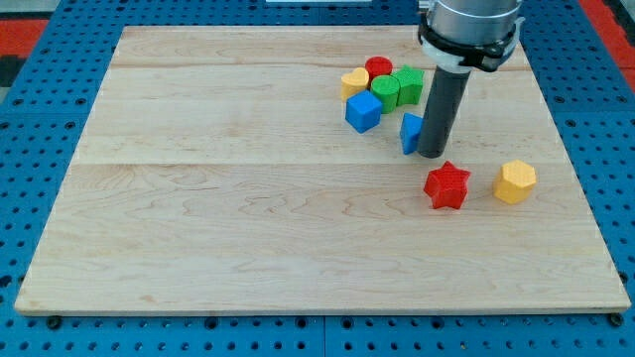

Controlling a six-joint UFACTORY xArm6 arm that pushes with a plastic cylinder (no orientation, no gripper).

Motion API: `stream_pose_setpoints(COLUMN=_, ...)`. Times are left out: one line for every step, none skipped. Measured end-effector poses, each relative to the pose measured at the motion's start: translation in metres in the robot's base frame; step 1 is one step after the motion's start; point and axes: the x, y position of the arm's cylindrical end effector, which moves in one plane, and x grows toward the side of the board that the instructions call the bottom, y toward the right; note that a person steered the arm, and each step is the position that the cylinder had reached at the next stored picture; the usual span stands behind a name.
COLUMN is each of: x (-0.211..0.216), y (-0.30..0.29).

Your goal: Move the yellow hexagon right to the red star

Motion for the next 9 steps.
stream_pose_setpoints(x=0.000, y=-0.006)
stream_pose_setpoints(x=-0.012, y=-0.017)
stream_pose_setpoints(x=-0.031, y=-0.017)
stream_pose_setpoints(x=-0.041, y=-0.017)
stream_pose_setpoints(x=-0.025, y=0.015)
stream_pose_setpoints(x=-0.026, y=0.117)
stream_pose_setpoints(x=0.015, y=0.146)
stream_pose_setpoints(x=0.052, y=0.128)
stream_pose_setpoints(x=0.055, y=0.090)
